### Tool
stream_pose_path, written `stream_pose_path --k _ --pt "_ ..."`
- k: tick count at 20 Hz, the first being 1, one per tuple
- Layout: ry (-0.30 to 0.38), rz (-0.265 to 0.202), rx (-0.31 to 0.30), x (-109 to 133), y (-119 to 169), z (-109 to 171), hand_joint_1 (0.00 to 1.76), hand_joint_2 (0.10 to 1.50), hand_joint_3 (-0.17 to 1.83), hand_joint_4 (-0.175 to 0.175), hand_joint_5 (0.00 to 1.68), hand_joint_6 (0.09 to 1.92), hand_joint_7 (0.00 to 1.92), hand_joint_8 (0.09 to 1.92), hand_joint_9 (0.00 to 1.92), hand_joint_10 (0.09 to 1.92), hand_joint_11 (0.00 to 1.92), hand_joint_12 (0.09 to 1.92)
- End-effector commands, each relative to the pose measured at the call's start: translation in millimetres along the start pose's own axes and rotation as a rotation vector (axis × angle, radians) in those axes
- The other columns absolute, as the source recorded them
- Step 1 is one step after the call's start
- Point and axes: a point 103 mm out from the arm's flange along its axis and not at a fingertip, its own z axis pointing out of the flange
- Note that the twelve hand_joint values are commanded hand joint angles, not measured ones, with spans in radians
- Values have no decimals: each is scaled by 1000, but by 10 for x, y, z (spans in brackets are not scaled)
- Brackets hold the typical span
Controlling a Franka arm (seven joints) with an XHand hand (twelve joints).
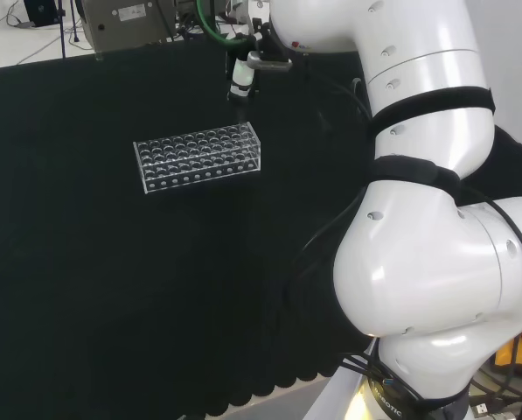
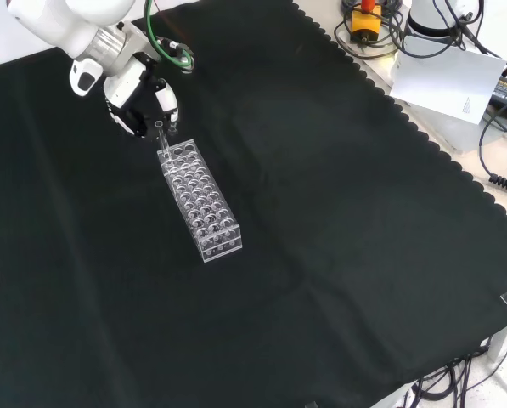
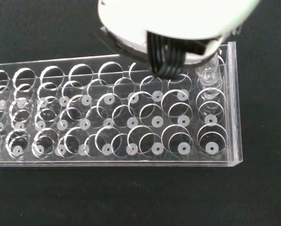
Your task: Put the test tube back in the rack.
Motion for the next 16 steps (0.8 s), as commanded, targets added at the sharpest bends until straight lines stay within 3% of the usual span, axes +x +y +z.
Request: stream_pose_path --k 1,16 --pt "3 -4 13 -2 16 97 1434 586 694 -175 1336 526 1415 710 1505 87 894 1184" --pt "15 -10 29 -14 32 266 1434 586 693 -175 1336 526 1414 711 1504 87 890 1183"
